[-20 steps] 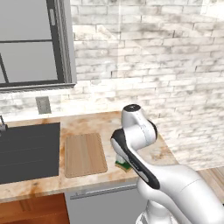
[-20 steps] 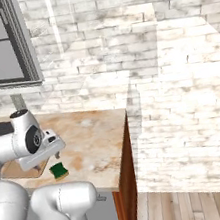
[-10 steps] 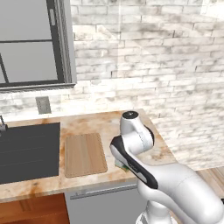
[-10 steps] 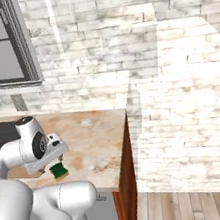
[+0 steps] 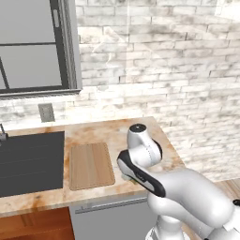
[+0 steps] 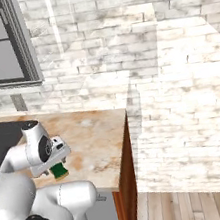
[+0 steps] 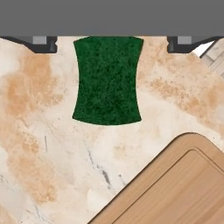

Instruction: Pick up the sponge from the counter and clean the cutting board by briefly scrubbing or pressing down on the cutting board. Once finished, release the sponge.

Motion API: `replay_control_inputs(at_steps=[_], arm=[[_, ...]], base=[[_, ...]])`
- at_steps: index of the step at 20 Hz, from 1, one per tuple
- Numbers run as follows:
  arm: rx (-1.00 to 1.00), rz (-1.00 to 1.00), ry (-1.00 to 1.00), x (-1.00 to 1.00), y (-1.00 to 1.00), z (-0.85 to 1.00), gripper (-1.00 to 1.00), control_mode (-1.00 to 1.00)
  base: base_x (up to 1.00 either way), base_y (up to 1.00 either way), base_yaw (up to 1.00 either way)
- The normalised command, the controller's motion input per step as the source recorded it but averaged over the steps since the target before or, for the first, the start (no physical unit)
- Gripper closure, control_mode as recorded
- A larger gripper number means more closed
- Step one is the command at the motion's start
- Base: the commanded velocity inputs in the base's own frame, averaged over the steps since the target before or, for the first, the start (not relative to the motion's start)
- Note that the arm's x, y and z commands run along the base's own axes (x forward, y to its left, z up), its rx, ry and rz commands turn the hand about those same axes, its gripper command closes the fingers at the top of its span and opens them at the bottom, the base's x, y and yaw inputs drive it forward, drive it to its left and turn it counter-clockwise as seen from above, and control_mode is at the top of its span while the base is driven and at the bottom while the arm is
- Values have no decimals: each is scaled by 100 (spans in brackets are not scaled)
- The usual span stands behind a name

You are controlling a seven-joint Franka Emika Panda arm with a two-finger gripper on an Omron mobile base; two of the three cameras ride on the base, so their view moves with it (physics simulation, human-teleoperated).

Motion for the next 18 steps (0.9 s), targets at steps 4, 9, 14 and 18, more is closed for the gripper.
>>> replay_control_inputs(at_steps=[4,9,14,18], arm=[[0,0,1,0,13,-26,-100,-100],[0,0,1,1,8,-22,-100,-100],[0,0,0,6,0,-9,-100,-100],[0,0,0,6,-3,-5,-100,-100]], base=[[0,0,0],[0,0,0],[0,0,0],[0,0,0]])
